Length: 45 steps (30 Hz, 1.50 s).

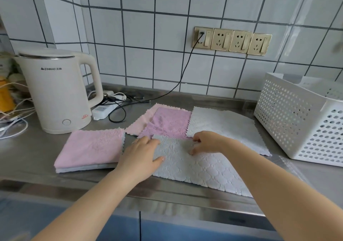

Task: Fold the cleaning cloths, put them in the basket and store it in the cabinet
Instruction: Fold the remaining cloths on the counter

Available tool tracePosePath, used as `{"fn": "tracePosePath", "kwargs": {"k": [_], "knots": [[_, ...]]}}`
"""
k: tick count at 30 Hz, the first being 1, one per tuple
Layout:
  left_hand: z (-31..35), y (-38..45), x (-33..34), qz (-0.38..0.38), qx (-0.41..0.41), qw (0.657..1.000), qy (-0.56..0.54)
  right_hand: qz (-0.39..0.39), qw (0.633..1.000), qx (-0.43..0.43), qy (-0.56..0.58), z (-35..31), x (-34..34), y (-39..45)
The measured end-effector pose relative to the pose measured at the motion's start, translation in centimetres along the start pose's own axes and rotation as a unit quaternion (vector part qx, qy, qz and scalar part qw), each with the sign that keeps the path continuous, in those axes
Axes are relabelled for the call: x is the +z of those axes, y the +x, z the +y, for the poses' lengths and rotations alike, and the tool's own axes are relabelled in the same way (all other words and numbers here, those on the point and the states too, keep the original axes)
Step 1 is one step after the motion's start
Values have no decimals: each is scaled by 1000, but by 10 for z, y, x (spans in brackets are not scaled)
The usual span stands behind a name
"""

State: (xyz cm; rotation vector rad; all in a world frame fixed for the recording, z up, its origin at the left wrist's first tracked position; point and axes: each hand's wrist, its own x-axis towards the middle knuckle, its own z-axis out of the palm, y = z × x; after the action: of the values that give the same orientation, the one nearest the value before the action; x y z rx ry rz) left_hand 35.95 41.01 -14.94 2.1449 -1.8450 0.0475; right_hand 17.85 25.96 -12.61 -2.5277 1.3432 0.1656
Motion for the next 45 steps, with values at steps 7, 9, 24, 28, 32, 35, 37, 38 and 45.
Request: {"fn": "tracePosePath", "kwargs": {"k": [7, 9, 24, 28, 32, 35, 37, 38, 45], "knots": [[8, -5, -1, -71, -28, 978, -196, 46, 995, -53, 78, -7, -27, -15], [13, -6, -3, -89, -34, 956, -276, 60, 980, -62, 181, -8, -39, -25], [33, 56, -3, -46, 59, 791, -608, 99, 751, -58, 650, 19, -26, -63], [21, 67, 31, -157, -7, 833, -530, 80, 849, 41, 520, 33, 14, -54], [20, 64, 36, -139, -20, 839, -526, 124, 901, 70, 411, 42, 26, -44], [8, 57, 32, -70, 65, 956, -276, 189, 954, 64, 222, 50, 31, -44], [-2, 44, 26, -9, 177, 976, -126, 252, 961, 5, 112, 52, 38, -58], [-5, 36, 22, 13, 240, 965, -103, 272, 957, -50, 87, 51, 42, -68], [-10, -12, 16, -21, 376, 924, -63, 148, 956, -251, 26, 40, 59, -130]]}}
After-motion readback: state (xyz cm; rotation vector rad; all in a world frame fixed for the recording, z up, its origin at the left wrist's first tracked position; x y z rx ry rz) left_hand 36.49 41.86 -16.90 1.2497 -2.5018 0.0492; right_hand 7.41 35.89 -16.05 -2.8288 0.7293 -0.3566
